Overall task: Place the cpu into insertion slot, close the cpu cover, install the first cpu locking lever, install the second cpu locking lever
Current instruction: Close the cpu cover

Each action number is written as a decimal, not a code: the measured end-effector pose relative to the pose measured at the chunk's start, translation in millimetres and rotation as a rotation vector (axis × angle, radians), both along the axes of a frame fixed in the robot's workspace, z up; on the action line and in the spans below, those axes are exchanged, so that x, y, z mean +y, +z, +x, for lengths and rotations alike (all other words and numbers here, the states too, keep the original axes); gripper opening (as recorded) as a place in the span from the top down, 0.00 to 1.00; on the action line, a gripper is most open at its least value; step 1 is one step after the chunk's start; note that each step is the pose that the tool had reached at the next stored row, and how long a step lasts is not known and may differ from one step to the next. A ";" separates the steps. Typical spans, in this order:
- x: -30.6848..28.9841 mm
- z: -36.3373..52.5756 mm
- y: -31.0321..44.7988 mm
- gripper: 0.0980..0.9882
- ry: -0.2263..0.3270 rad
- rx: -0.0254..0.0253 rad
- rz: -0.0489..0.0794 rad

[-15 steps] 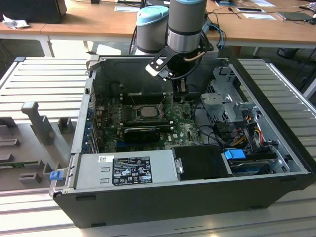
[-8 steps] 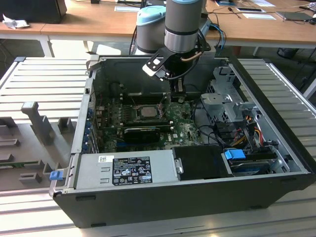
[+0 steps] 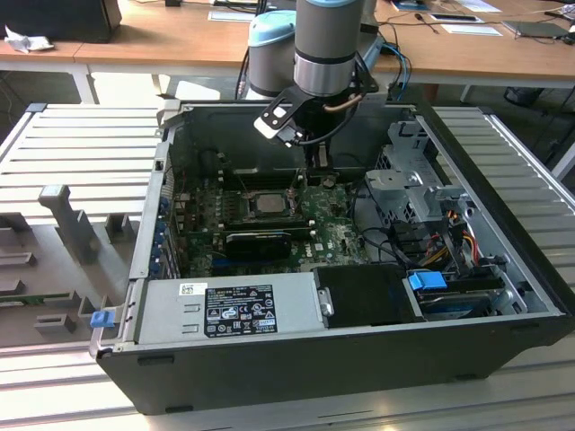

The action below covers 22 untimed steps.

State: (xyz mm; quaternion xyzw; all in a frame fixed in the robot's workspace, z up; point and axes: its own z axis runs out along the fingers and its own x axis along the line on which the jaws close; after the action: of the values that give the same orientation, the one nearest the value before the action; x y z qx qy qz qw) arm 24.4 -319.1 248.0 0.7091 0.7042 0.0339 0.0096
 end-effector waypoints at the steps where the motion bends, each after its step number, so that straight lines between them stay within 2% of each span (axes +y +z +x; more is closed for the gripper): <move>1: 0.0 -0.6 0.0 0.99 0.000 0.0000 0.000; 22: 0.0 -11.1 0.0 0.99 0.000 0.0000 0.000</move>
State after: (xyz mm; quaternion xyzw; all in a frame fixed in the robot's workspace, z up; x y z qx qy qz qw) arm 13.3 -319.1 248.0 0.7091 0.7042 0.0339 0.0096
